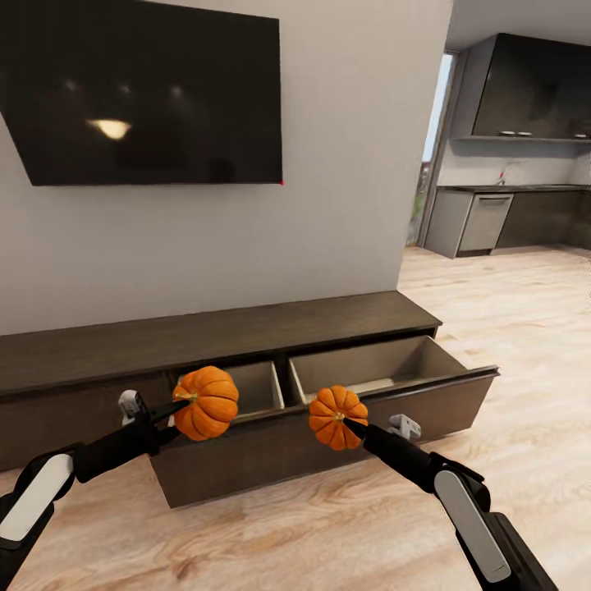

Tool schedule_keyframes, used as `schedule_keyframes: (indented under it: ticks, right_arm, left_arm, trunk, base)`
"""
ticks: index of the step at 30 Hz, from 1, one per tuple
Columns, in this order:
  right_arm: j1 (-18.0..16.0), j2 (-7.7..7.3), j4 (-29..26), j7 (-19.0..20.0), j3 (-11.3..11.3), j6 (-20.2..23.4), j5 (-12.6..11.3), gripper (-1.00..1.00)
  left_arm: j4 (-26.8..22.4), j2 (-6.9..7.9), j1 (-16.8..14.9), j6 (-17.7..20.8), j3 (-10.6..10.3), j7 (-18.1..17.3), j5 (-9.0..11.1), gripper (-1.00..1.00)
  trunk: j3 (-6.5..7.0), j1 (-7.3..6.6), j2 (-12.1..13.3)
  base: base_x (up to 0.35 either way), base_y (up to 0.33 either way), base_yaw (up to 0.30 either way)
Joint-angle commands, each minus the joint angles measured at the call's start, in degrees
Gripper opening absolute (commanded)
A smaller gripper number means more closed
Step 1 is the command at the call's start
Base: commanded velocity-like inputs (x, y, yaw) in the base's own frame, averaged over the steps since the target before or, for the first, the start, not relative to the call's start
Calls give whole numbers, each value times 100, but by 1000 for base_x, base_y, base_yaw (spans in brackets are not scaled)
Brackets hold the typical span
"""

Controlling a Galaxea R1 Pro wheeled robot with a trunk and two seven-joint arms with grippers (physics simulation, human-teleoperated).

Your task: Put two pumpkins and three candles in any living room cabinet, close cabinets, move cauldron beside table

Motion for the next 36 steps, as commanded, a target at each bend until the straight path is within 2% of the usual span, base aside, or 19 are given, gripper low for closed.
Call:
schedule_keyframes:
  ticks: [1, 11, 25, 36]
  right_arm:
    - [-4, -5, -2, 25, 1, 13, -34, -100]
    - [-4, 0, -2, 22, 10, 13, -26, -100]
    - [-4, 1, -2, 20, 10, 13, -29, -100]
    - [-4, 1, -2, 26, 10, 13, -30, -100]
  left_arm:
    - [-5, 2, -4, 45, 1, -2, 67, -100]
    - [-5, 2, -4, 45, 4, 5, 67, -100]
    - [-17, -1, -4, 45, 13, 9, 67, -100]
    - [-40, 1, -4, 45, 13, 14, 67, -100]
  trunk:
    - [-5, -2, -3]
    - [12, -2, -3]
    - [42, -2, -3]
    - [51, -2, -3]
  base:
    - [0, -322, -5]
    - [78, -322, 177]
    - [174, -290, 245]
    - [35, -290, 1]
